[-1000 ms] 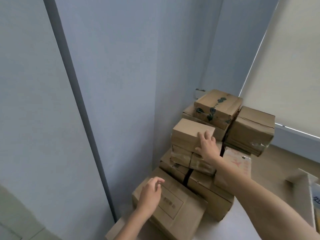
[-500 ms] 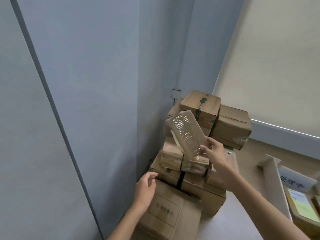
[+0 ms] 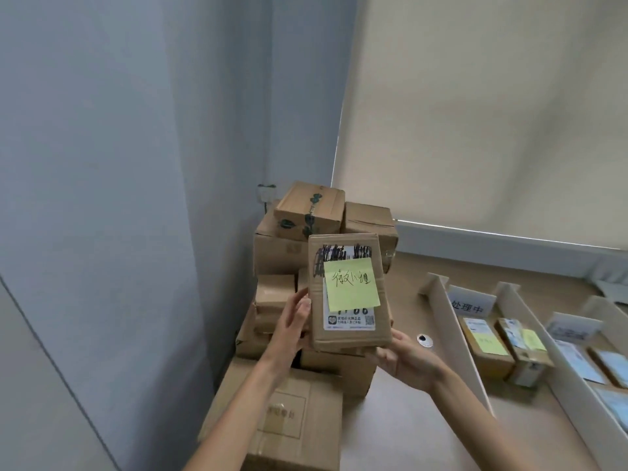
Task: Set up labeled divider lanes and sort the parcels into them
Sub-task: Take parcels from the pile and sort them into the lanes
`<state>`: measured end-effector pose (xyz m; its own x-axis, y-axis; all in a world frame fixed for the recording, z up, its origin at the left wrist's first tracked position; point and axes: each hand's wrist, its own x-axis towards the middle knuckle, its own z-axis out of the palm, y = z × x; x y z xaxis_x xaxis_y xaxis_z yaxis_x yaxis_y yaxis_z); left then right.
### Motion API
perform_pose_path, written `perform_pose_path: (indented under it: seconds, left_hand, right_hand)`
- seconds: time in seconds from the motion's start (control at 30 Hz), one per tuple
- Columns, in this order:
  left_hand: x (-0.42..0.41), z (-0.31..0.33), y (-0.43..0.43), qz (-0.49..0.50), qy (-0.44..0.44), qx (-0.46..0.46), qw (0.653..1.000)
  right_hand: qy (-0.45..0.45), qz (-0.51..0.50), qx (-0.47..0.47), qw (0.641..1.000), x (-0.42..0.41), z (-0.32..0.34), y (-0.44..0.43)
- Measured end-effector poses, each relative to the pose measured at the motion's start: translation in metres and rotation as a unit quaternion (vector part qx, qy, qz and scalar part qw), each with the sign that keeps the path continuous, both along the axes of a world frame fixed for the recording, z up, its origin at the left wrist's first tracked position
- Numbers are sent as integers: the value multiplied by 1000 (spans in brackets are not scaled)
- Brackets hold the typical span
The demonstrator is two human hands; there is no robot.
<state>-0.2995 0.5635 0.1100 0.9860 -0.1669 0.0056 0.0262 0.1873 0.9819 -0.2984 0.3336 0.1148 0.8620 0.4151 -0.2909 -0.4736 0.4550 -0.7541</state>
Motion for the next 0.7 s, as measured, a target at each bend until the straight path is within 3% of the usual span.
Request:
perform_pose_path:
  seconds: [0.1, 0.17, 0.23, 0.3, 0.5, 0.6, 0.7]
  left_hand:
    - [-7, -1, -17, -61, -4, -16, 998]
    - [-10, -5, -28, -67, 16, -14, 998]
    - [-9, -12, -38, -47, 29, -11, 998]
    - [-9, -19, -52, -41, 32, -2, 999]
    - [-30, -25, -126, -106, 2, 35, 994]
    - [-42, -18, -171, -101, -73, 96, 988]
    - [-56, -18, -218, -178, -92, 139, 970]
  right_hand:
    - [-13, -10, -37, 999, -17, 1, -12]
    - [-57, -14, -162, 985, -26, 0, -18]
    - [-98, -61, -327, 938, -36, -3, -22]
    - [-113, -153, -394, 899, -45, -5, -26]
    - [-185, -208, -370, 886, -85, -18, -45]
    - [-155, -263, -348, 886, -103, -31, -81]
    - [-121, -306, -339, 881, -128, -36, -123]
